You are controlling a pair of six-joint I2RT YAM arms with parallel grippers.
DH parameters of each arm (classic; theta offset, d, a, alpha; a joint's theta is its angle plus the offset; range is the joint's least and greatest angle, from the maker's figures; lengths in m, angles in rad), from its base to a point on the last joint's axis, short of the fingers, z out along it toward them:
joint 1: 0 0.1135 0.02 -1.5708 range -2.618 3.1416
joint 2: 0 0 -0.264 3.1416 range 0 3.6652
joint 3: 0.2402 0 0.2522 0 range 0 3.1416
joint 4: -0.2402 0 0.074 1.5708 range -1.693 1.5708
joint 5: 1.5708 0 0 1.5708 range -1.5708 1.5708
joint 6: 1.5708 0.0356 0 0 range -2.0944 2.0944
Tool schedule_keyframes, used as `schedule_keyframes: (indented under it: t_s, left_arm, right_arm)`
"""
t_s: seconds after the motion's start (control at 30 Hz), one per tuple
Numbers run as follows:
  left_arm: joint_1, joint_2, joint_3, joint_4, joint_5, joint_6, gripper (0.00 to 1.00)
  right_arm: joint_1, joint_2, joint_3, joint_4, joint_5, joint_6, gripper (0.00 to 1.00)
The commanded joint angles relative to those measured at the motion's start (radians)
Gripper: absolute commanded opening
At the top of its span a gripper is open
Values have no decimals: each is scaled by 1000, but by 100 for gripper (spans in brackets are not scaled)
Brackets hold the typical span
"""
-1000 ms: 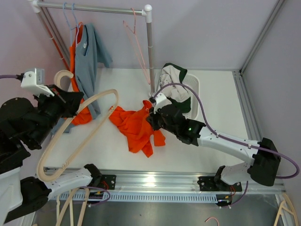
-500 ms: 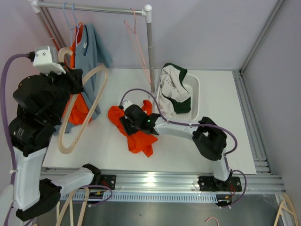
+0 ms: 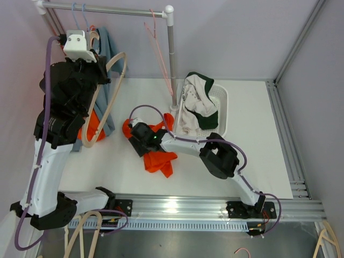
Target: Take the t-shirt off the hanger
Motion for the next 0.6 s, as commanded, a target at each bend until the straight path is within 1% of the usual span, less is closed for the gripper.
schedule_keyframes:
  t_s: [0.0,0.03,0.1,0.13,0.17,0.23,0.37,0.4,0.43,0.47,0.57]
  left_arm:
    - [43,26,26,115,17,40,1]
    - [64,29,22,124,29,29,1]
    - [78,33,17,149,40,20,1]
    - [86,37,15,152,44,16,1]
    - [89,42,18,158,44,14,1]
    - [91,46,22,161,41,11,1]
    - [91,52,25,172,66,14,1]
    - [91,54,17,183,72,17,1]
    - [91,54,15,189,75,17,1]
    - [92,59,15,193,83,17,1]
    - [92,63,2,213,98,25,1]
  right_arm:
    - [14,33,26,-75,78,-5,50]
    - [14,21,20,-72,81,-2,42]
    - [16,4,-4,-66,84,3,14]
    - [16,-7,-12,-66,90,6,2]
    - [17,-34,-23,-66,94,11,0]
    - [28,-77,-70,-54,93,6,0]
    - [62,-273,-173,-48,99,9,0]
    - [70,-376,-190,-63,99,11,0]
    - [74,-430,-218,-77,102,17,0]
    - [79,-529,-225,-96,108,23,0]
    - [71,-677,-256,-205,180,55,0]
